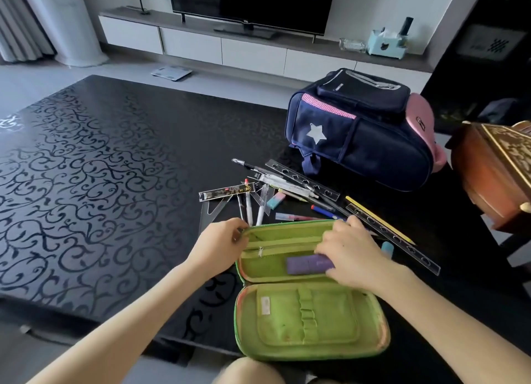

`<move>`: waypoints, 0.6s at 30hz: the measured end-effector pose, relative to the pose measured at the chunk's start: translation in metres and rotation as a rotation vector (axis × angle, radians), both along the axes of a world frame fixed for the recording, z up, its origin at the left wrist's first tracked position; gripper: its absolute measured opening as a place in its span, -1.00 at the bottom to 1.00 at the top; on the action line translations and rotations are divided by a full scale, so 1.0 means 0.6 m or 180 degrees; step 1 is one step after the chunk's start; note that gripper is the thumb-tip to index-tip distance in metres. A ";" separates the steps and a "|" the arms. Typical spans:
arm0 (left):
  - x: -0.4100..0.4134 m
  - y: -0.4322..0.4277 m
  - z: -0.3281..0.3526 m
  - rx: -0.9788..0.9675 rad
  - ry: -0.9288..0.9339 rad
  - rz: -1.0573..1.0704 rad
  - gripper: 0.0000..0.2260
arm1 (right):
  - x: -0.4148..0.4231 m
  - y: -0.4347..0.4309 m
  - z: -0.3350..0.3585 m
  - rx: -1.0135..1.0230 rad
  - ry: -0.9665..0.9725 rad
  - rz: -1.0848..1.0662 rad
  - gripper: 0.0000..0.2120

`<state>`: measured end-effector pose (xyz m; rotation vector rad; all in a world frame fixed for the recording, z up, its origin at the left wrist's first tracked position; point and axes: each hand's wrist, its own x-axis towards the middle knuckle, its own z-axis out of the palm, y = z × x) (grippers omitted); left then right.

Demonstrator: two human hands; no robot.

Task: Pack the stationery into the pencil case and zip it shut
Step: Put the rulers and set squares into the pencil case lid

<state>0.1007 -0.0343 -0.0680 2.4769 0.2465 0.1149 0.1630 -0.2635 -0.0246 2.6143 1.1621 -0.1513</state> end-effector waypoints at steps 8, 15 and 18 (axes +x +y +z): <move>0.005 -0.019 0.006 -0.0116 -0.0195 0.0404 -0.84 | -0.052 0.145 -0.050 0.1052 0.0186 -0.1110 -0.57; -0.003 -0.026 0.003 0.0006 -0.0570 0.0298 -0.83 | -0.068 0.155 -0.068 0.1556 0.0047 -0.1484 -0.81; -0.005 -0.027 0.000 0.0155 -0.0799 0.0168 -0.84 | -0.069 0.142 -0.067 0.1763 -0.0265 -0.1281 -0.77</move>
